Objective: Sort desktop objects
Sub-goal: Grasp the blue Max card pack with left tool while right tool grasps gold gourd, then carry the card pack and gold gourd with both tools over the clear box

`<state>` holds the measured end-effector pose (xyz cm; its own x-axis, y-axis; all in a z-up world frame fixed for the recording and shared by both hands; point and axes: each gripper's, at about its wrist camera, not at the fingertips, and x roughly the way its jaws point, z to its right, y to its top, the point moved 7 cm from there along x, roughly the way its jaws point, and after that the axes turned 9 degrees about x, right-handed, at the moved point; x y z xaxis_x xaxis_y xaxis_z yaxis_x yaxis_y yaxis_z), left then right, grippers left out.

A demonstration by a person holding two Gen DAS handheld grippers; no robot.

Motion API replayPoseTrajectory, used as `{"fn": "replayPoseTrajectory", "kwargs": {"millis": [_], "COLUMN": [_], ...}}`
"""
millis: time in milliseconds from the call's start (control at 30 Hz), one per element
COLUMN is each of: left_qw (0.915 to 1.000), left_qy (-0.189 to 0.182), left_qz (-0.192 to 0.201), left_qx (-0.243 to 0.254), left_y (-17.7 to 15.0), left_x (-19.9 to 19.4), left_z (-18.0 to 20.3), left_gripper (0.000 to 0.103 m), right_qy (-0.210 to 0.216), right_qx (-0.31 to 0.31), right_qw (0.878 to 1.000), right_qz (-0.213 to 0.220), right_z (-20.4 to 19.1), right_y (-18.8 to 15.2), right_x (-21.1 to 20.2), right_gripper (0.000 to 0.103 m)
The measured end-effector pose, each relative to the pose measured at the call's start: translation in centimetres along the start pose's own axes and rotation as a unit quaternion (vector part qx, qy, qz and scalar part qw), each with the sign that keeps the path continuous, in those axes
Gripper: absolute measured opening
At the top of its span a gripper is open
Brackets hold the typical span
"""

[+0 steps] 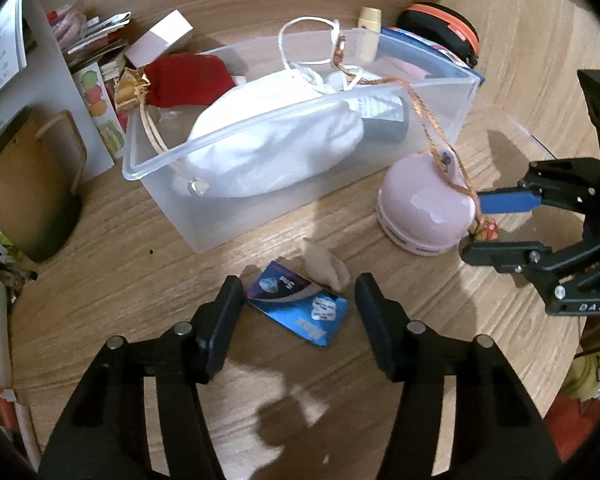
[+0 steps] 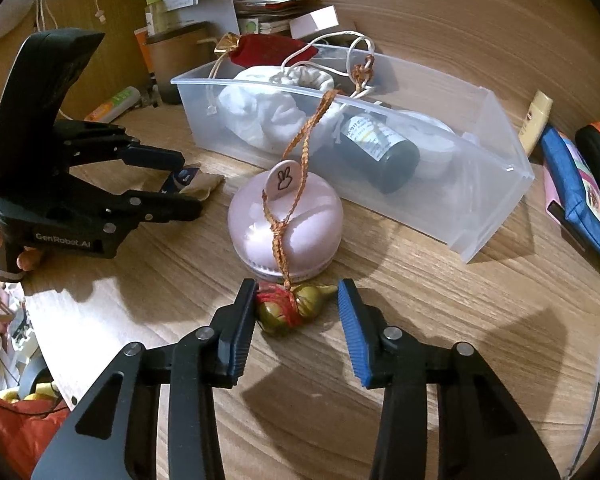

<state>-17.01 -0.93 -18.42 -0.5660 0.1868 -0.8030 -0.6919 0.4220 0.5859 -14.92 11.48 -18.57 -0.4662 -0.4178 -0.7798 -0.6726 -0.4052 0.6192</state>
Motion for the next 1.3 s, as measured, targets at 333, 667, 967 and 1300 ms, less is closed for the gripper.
{"fn": "replayPoseTrajectory", "kwargs": {"millis": [333,667,967,1300], "left_qw": [0.9994,0.9971,0.9924,0.9859], "left_qy": [0.028,0.063,0.071,0.075], "left_qz": [-0.016,0.015,0.071,0.119], "left_qx": [-0.011,-0.039,-0.071,-0.091], "left_y": [0.2,-1.3,0.4,2.7], "left_x": [-0.1,-3.0,-6.7,-9.3], "left_z": [1.2,1.1,-0.1,-1.9], "left_gripper": [0.053,0.052,0.052,0.052], "right_qy": [0.009,0.002,-0.004,-0.014], "right_qx": [0.031,0.051,0.052,0.041], "right_qw": [0.999,0.996,0.993,0.989], "right_qz": [0.018,0.067,0.108,0.143], "right_z": [0.9,2.2,2.0,1.9], "right_y": [-0.3,0.7,2.7,6.3], "right_x": [-1.4,-5.0,-7.3,-8.9], "right_gripper": [0.037,0.037,0.037,0.037]}}
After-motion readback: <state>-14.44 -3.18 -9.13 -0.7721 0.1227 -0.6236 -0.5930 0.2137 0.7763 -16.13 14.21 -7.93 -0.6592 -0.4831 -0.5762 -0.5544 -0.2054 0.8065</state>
